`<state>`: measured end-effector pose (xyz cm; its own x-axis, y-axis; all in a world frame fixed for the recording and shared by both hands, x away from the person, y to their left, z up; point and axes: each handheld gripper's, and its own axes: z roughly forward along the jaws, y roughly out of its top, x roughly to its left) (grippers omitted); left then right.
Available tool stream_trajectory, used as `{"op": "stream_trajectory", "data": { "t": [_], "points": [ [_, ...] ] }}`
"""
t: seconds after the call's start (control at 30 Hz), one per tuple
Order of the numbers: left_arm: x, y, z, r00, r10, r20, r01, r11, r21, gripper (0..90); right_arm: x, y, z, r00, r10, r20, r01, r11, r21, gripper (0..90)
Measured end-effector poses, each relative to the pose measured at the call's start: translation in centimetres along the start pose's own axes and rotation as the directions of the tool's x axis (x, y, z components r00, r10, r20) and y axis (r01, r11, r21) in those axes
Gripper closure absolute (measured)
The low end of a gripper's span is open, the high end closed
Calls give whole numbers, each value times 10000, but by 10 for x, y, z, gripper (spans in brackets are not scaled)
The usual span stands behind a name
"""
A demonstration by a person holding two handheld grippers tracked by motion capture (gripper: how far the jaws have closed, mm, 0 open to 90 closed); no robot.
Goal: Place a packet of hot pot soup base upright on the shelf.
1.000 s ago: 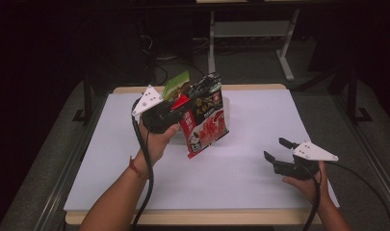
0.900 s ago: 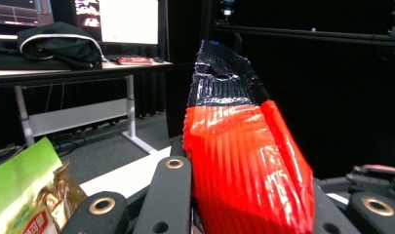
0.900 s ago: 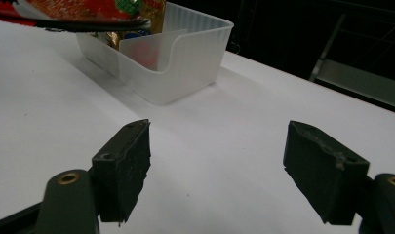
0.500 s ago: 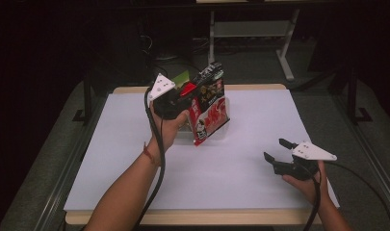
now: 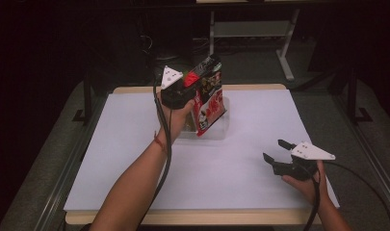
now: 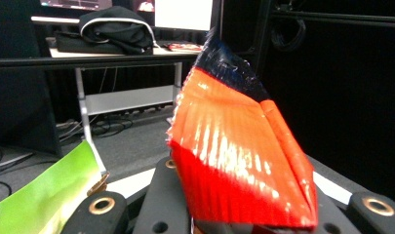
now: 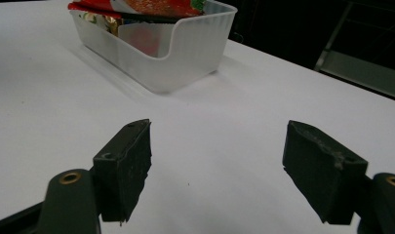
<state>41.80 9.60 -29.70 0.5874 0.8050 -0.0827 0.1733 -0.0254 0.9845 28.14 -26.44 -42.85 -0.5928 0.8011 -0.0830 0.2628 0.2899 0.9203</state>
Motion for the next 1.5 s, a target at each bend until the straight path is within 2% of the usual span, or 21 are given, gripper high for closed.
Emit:
{"op": "stream_trajectory", "data": {
  "t": [0.23,0.33,0.53,0.63,0.7,0.77,0.93,1.07,1.17,1.27,1.4,1.5],
  "points": [
    [-5,-7,21,9988,98,-472,-89,9998,179,786,0,0,0,10000,4,11,-4,10000,-36,253],
    [-5,-11,29,9977,-71,-671,83,9998,188,785,0,-1,0,10000,-33,-11,33,10000,-25,256],
    [-6,-19,40,9948,-71,-1011,84,9999,126,783,0,-1,1,10000,-52,-30,52,10000,-18,257],
    [-6,-22,44,9956,-69,-934,80,9999,114,780,0,-1,2,10000,-46,-55,46,10000,6,258],
    [-5,-25,45,9974,-183,-700,185,9998,21,775,0,-1,2,9999,-85,-55,85,10000,50,259],
    [-7,-28,46,9976,8,-690,-7,10000,20,774,0,-2,3,9998,-149,-96,149,9999,53,258],
    [-10,-34,49,9980,192,-610,-182,9997,163,773,2,-2,4,9998,-132,-113,134,9998,125,259],
    [-8,-37,49,9986,59,-533,-56,10000,61,771,2,-1,4,9997,-215,-133,217,9997,107,261],
    [-10,-39,50,9984,331,-468,-326,9994,103,771,1,-2,5,9997,-161,-168,164,9998,144,261],
    [-9,-43,51,9989,289,-361,-283,9995,162,769,1,-2,5,9996,-183,-191,187,9996,197,262],
    [-12,-53,52,9960,827,-328,-809,9953,541,768,2,-2,6,9995,-264,-172,268,9993,248,264],
    [-9,-56,50,9977,631,-240,-621,9972,417,768,2,-3,6,9996,-225,-167,229,9994,243,264]
  ]
}}
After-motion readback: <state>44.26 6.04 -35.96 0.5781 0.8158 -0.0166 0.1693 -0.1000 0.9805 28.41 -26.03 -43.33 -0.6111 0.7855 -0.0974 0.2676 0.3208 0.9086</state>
